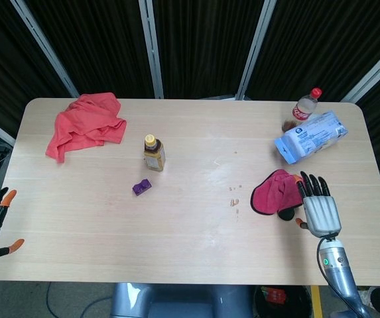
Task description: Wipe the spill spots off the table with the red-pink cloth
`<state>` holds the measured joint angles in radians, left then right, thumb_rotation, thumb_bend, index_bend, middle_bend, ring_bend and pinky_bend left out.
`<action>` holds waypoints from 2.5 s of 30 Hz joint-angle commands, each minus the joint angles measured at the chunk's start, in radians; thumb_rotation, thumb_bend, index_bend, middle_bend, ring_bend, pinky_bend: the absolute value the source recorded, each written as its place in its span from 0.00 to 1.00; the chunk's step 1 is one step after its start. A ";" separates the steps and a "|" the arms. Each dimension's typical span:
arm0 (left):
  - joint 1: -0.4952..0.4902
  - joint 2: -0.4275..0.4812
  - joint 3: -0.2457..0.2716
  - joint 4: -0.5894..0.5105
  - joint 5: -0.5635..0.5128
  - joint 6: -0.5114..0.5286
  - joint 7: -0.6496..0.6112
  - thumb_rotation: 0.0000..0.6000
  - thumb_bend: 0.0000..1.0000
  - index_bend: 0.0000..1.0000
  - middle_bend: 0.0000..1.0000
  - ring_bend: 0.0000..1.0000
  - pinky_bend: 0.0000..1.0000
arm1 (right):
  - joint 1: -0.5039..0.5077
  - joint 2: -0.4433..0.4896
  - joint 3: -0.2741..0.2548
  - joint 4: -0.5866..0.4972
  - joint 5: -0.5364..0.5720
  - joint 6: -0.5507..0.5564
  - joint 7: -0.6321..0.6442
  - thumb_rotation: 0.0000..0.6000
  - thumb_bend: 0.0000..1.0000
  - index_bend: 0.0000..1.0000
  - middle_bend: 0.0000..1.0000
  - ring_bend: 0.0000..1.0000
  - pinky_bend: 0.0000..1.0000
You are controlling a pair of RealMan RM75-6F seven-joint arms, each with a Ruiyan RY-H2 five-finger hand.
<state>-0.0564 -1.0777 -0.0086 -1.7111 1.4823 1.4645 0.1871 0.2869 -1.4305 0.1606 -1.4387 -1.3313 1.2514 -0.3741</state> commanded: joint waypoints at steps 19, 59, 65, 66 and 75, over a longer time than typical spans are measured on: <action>-0.011 -0.004 -0.009 -0.005 -0.042 -0.028 0.000 1.00 0.00 0.00 0.00 0.00 0.00 | 0.120 -0.215 -0.004 0.381 0.048 -0.163 0.099 1.00 0.00 0.05 0.00 0.00 0.06; -0.016 -0.003 -0.009 -0.027 -0.074 -0.043 0.005 1.00 0.00 0.00 0.00 0.00 0.00 | 0.188 -0.322 -0.040 0.643 -0.029 -0.193 0.304 1.00 0.50 0.69 0.56 0.44 0.63; -0.016 -0.005 -0.011 -0.027 -0.078 -0.042 0.007 1.00 0.00 0.00 0.00 0.00 0.00 | 0.190 -0.307 -0.034 0.593 -0.045 -0.162 0.333 1.00 0.53 0.72 0.60 0.49 0.70; -0.016 -0.005 -0.012 -0.027 -0.077 -0.041 0.007 1.00 0.00 0.00 0.00 0.00 0.00 | 0.190 -0.304 -0.032 0.582 -0.044 -0.159 0.334 1.00 0.54 0.72 0.60 0.49 0.71; -0.015 -0.005 -0.008 -0.025 -0.066 -0.036 -0.002 1.00 0.00 0.00 0.00 0.00 0.00 | 0.203 -0.260 0.009 0.400 -0.020 -0.133 0.250 1.00 0.54 0.73 0.61 0.49 0.72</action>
<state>-0.0716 -1.0823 -0.0165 -1.7361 1.4162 1.4281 0.1855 0.4830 -1.7046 0.1582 -1.0006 -1.3580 1.1113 -0.0917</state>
